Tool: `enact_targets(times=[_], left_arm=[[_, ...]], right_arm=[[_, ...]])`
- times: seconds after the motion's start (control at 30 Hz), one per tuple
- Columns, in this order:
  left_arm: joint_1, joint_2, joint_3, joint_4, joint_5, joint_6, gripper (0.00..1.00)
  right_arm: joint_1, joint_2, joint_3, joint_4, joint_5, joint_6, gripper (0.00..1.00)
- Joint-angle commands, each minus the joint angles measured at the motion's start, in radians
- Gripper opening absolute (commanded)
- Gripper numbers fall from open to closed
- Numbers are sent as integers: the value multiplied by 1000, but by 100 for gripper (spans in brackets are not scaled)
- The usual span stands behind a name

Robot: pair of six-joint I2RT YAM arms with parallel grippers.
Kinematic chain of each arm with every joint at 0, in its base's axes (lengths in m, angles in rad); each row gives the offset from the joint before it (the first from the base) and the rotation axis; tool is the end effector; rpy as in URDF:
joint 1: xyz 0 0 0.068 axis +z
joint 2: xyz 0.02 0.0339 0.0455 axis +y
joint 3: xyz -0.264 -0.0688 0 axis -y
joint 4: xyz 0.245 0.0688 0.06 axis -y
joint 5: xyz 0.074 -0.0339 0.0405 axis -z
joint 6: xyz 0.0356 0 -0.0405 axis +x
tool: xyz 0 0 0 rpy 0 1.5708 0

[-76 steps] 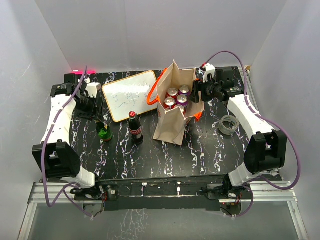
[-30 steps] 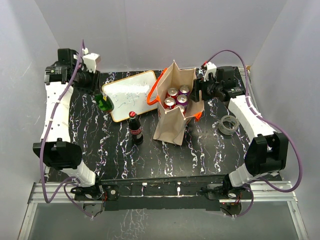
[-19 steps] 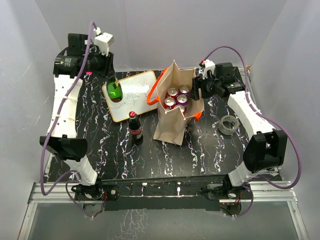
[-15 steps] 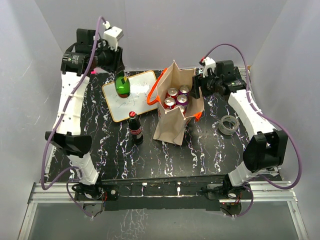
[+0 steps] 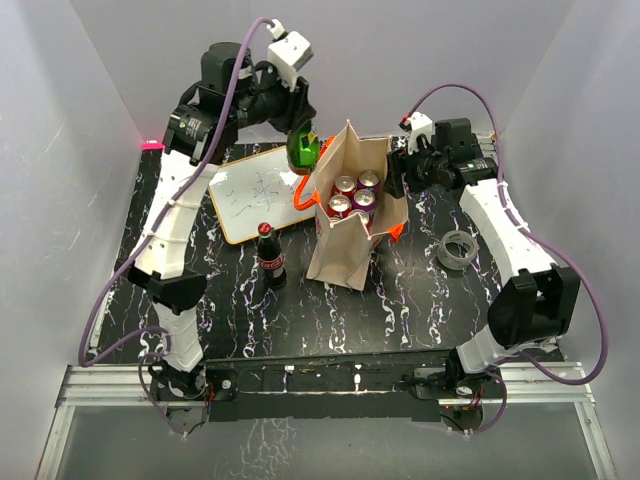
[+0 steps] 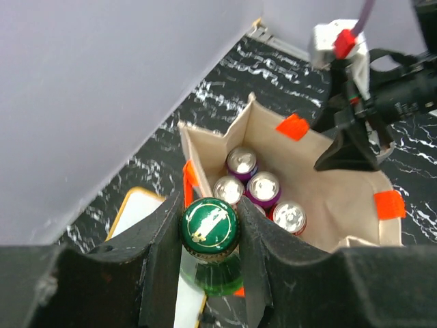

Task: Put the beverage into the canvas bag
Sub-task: Place the drink in the canvas bag.

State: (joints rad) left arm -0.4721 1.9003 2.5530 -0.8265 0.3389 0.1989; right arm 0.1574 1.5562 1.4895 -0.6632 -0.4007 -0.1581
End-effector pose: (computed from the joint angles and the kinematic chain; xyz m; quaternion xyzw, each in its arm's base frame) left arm 0.3238 -0.1786 0.5412 0.3509 0.6771 -0.2143 0.6104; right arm 0.3377 0.0677 0.3498 -0.2208 0.8708 0.1815 0.4001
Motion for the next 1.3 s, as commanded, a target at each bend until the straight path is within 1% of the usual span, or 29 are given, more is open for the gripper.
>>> enact_targets(times=[0.0,0.13,0.27,0.47,0.57,0.67,0.73,0.87,1.03,1.27], left_arm=[[-109,-5,109,199,-52,61,0],[-183,24,115,203,-73,98,0],[-210,64,114,214,-57,76,0],[-261,115,104,216,-48,70,0],[-269,114,66,209,-18,59,0],[-272,98,18,191,70,53,0],[-275,74,-25,181,94,47,0],[-275,40,-105,159,104,42,0],[-275,19,-154,138,124,27,0],[-275,16,-175,117,177,-12,0]], right_arm=[[4,-66,63,0,6,-21,69],[5,-98,74,-4,-8,-32,69],[5,-147,65,-5,-18,-39,69],[4,-204,-9,21,-24,-33,69],[4,-227,-49,38,-16,-20,69],[4,-246,-83,53,15,-3,69],[-10,-254,-106,68,32,19,69],[-37,-275,-139,95,20,30,70],[-45,-300,-169,99,19,38,69],[-54,-322,-207,114,23,55,70]])
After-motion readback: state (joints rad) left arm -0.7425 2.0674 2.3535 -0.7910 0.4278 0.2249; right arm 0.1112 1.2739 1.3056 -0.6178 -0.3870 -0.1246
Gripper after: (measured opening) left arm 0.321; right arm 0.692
